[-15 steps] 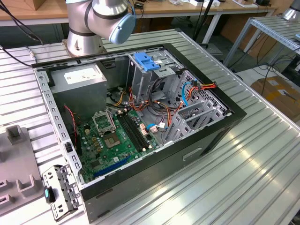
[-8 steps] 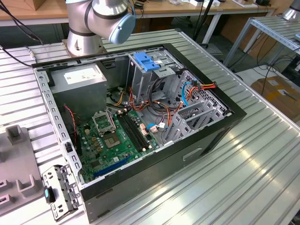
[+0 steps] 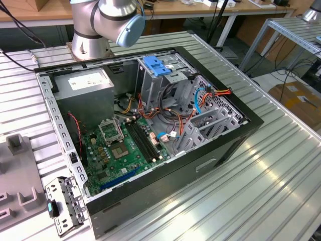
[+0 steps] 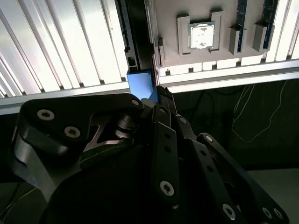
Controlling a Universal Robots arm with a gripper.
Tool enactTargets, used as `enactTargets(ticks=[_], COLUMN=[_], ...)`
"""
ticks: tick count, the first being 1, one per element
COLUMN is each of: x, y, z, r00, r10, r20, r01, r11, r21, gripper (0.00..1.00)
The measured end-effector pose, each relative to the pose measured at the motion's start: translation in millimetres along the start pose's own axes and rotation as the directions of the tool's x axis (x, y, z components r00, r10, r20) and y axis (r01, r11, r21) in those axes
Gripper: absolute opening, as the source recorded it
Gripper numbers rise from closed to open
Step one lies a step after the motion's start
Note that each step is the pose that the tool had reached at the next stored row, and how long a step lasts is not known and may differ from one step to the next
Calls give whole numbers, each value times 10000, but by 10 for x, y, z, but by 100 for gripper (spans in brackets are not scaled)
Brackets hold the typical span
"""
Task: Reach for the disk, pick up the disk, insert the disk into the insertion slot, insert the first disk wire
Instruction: 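Pick up the disk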
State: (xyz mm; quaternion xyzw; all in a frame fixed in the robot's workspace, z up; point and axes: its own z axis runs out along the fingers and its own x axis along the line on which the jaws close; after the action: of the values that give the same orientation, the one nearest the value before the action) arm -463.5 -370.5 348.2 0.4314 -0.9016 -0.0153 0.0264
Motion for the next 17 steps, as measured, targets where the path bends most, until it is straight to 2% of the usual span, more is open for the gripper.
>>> enactTargets(ticks=[5, 10, 11, 12, 14, 15, 17], x=[-1, -5, -5, -5, -5, -6, -7], y=[-1, -6, -7, -6, -6, -5, -4], z=[0, -8, -13, -20, -26, -28, -29], r00=[9996, 9996, 9995, 9994, 9990, 9985, 9980], r10=[-265, -288, -302, -318, -347, -380, -412], r20=[-11, -3, 32, 96, 268, 382, 480], r01=[265, 288, 302, 316, 337, 360, 379], r11=[9996, 9996, 9995, 9994, 9987, 9979, 9970], r21=[7, 13, 62, 147, 378, 533, 668], gripper=[11, 11, 11, 11, 11, 11, 11])
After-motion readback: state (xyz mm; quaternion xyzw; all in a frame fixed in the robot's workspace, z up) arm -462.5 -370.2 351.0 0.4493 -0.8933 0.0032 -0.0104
